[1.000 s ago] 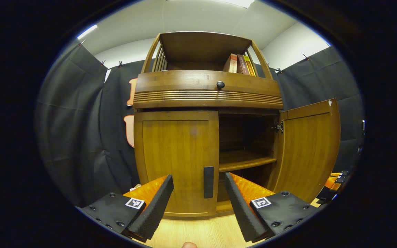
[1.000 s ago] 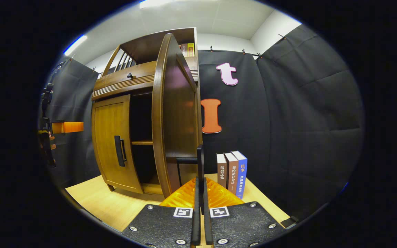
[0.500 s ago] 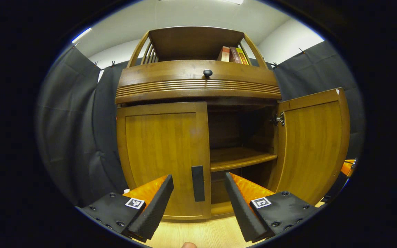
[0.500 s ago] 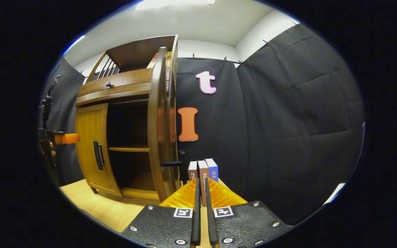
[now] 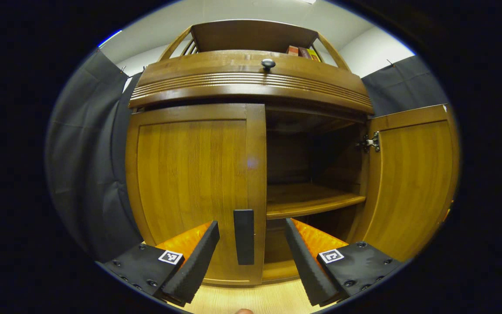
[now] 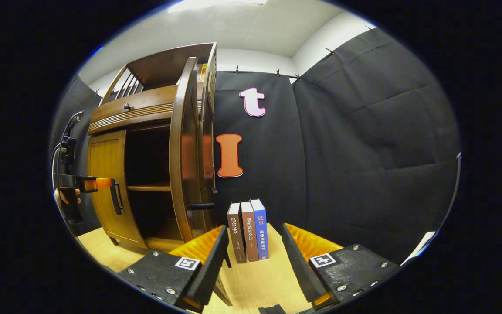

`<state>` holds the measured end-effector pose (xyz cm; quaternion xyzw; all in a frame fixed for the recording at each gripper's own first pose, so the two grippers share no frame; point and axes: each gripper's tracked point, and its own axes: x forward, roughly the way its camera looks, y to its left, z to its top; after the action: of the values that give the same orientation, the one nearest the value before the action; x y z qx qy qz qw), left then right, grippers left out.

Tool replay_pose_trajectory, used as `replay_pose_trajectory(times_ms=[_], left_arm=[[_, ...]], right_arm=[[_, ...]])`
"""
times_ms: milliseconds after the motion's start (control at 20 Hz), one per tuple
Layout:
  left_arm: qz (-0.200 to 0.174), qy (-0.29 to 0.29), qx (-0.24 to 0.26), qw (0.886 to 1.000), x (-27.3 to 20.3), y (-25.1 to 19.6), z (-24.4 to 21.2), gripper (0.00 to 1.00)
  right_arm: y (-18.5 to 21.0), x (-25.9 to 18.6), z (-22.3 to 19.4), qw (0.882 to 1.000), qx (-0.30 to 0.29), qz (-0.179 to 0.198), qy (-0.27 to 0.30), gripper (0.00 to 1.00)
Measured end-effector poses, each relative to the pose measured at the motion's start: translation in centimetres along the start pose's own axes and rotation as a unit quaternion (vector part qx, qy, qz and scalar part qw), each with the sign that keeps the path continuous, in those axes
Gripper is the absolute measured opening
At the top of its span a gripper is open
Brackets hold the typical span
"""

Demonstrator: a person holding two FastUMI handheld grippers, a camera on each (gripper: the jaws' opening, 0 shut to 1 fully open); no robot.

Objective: Open the right door of the double-door shoe cabinet with the right hand, and open the left door with the left hand.

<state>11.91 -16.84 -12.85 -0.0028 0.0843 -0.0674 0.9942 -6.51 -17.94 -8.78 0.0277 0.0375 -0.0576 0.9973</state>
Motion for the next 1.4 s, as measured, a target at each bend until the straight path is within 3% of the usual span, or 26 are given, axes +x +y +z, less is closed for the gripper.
replay_pose_trajectory(times_ms=[100,350,450,500,750,1000,1150,1400], left_arm=[[0.001,0.005,-0.003,1.000,1.7,0.1,-0.8,0.97],[-0.001,0.025,-0.010,1.000,4.9,0.5,-2.7,0.92],[-0.005,0.024,-0.012,1.000,5.5,0.2,-2.9,0.80],[0.001,0.025,-0.007,1.000,5.6,0.4,-2.8,0.75],[0.002,0.019,0.011,1.000,5.9,0.9,-2.6,0.41],[-0.014,0.022,0.007,1.000,5.6,0.8,-2.8,0.39],[-0.018,0.032,0.003,0.999,4.7,0.8,-3.0,0.30],[-0.043,0.029,-0.006,0.999,1.3,1.0,-2.7,0.31]], right_arm=[[-0.5,0.3,0.4,1.000,-0.003,-0.011,-0.007,0.89],[-1.7,0.7,0.6,1.000,0.002,-0.027,-0.013,0.86],[-2.0,0.9,0.6,0.999,0.006,-0.030,-0.013,0.86],[-2.1,0.9,0.6,0.999,0.007,-0.031,-0.013,0.92],[-2.0,1.0,1.0,0.999,0.011,-0.029,-0.016,0.92],[-1.1,0.9,1.5,0.999,0.007,-0.027,-0.020,0.92],[-1.0,0.0,1.9,0.999,0.001,-0.030,-0.023,0.92],[-0.3,-1.4,3.0,0.999,-0.003,-0.028,-0.031,0.92]])
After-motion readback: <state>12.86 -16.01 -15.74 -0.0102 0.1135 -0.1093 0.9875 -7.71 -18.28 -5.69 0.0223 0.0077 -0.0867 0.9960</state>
